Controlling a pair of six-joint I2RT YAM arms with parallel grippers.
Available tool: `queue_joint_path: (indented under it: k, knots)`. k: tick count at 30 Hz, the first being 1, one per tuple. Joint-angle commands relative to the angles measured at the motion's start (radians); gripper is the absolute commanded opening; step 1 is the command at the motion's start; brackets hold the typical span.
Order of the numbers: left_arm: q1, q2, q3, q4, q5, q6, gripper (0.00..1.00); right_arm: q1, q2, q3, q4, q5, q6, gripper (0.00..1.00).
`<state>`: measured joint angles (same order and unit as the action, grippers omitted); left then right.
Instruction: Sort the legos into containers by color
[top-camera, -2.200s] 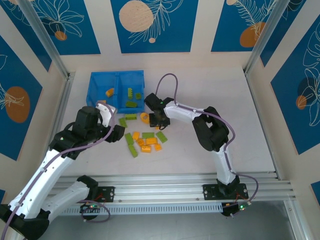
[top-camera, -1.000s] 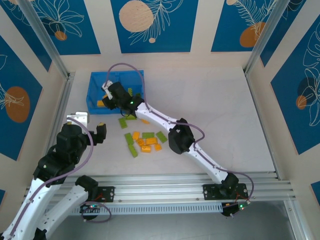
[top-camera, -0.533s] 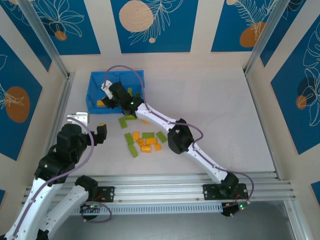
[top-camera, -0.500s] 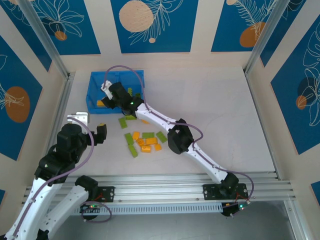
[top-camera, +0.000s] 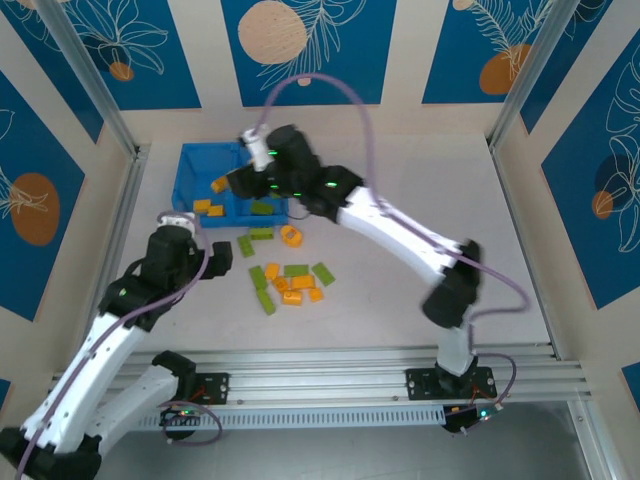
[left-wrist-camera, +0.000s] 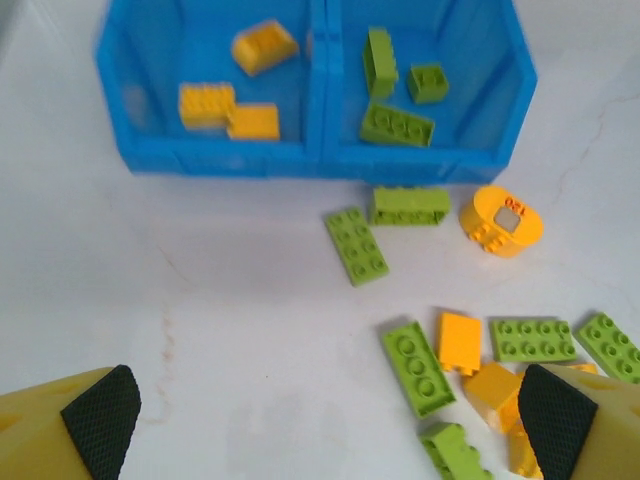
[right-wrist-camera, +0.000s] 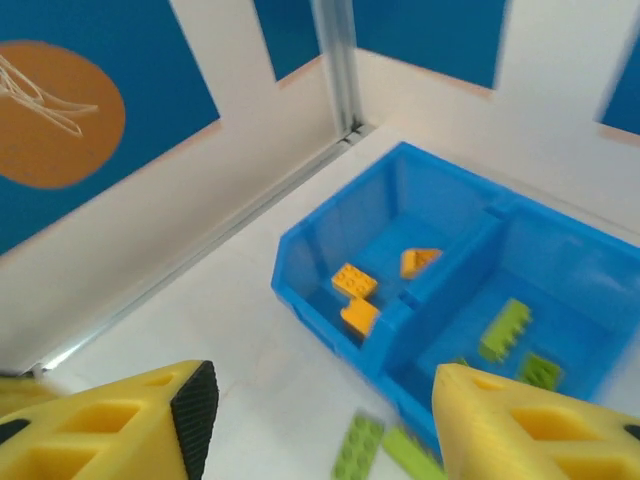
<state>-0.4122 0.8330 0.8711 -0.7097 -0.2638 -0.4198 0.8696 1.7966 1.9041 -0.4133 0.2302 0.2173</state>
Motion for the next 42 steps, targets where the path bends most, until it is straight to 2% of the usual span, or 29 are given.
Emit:
queue_joint_path:
  k: [1, 3, 5, 7, 9, 13, 20, 28, 32, 37, 40, 42]
  knots:
    - [0.01, 0.153, 0.009, 0.056, 0.116, -0.222, 1.0, -0.061, -0.181, -0.279, -0.032, -0.087, 0.134, 0.63]
    - [0.012, 0.277, 0.027, 0.073, 0.135, -0.281, 0.99, -0.096, -0.305, -0.437, -0.018, -0.175, 0.184, 0.73]
    - [0.011, 0.412, 0.06, 0.088, 0.143, -0.314, 0.98, -0.144, -0.408, -0.582, -0.016, -0.289, 0.243, 0.92]
    - [0.012, 0.531, 0.093, 0.11, 0.137, -0.33, 0.97, -0.186, -0.476, -0.686, -0.016, -0.386, 0.294, 0.98]
    - [0.011, 0.635, 0.13, 0.146, 0.131, -0.323, 0.96, -0.205, -0.528, -0.757, -0.031, -0.433, 0.313, 1.0]
    - [0.02, 0.808, 0.205, 0.193, 0.083, -0.313, 0.92, -0.208, -0.597, -0.836, -0.061, -0.409, 0.325, 0.99]
    - [0.066, 1.003, 0.287, 0.228, 0.069, -0.274, 0.69, -0.219, -0.606, -0.829, -0.063, -0.387, 0.328, 1.0]
    - [0.081, 1.031, 0.241, 0.231, 0.089, -0.268, 0.45, -0.218, -0.569, -0.8, -0.046, -0.405, 0.349, 1.0]
    - [0.074, 0.943, 0.175, 0.246, 0.083, -0.247, 0.35, -0.209, -0.551, -0.778, -0.043, -0.414, 0.357, 1.0]
    - [0.035, 0.735, 0.166, 0.214, 0.065, -0.202, 0.32, -0.202, -0.544, -0.766, -0.036, -0.394, 0.369, 1.0]
    - [0.0, 0.651, 0.241, 0.175, 0.01, -0.143, 0.31, -0.203, -0.543, -0.767, -0.026, -0.37, 0.385, 1.0]
    - [-0.007, 0.651, 0.31, 0.168, -0.007, -0.097, 0.31, -0.204, -0.541, -0.766, -0.017, -0.359, 0.395, 1.0]
